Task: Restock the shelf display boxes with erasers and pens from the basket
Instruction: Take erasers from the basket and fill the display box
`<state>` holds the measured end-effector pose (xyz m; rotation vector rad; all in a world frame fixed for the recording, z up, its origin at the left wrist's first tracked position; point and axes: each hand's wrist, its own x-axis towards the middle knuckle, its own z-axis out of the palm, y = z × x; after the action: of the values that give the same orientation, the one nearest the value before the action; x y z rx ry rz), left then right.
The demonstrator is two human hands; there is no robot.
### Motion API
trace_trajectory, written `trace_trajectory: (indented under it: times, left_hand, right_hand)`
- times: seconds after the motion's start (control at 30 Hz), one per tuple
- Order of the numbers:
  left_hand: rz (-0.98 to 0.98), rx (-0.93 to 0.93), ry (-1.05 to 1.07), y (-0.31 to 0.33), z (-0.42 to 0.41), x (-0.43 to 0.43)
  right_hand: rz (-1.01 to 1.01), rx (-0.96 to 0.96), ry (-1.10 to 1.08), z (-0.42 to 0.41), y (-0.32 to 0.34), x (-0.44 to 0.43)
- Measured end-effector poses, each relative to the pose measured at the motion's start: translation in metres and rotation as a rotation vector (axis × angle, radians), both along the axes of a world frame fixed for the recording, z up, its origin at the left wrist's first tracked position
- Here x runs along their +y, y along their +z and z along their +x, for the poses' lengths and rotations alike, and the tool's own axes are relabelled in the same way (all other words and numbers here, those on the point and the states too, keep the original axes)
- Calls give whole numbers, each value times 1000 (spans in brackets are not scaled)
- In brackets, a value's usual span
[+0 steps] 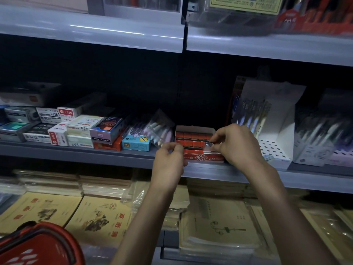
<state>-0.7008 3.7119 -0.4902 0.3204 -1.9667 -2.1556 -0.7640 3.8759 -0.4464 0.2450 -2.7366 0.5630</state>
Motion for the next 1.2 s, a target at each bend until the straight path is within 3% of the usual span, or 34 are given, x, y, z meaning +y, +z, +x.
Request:
trace_trajectory:
  times: [0.3, 0.43, 0.6, 0.67, 0.8, 0.87, 1.03, 1.2]
  left_hand:
    - [-42, -4, -22, -1, 2, -1]
    - [-44, -11, -22, -1, 3, -3]
    - [-13, -16, -3, 0, 1, -2]
    - [107, -34, -12, 4, 2, -1]
    - [574, 39, -140, 15, 4, -2]
    - [685, 82, -156, 17, 3, -4]
    - [641, 70, -73, 14, 3, -3]
    - [668, 65, -107, 16, 4, -1]
  right_hand:
    - [271, -74, 58, 6, 16, -2]
    - [304, -198, 99, 10, 16, -4]
    - [289, -217, 110, 14, 12, -4]
    - [214, -204, 111, 16, 12, -3]
    - [24, -129, 126, 21, 21, -1]
    - [5, -105, 112, 20, 23, 0]
    - [104, -162, 38, 14, 7, -6]
    - [67, -208, 13, 9, 1, -3]
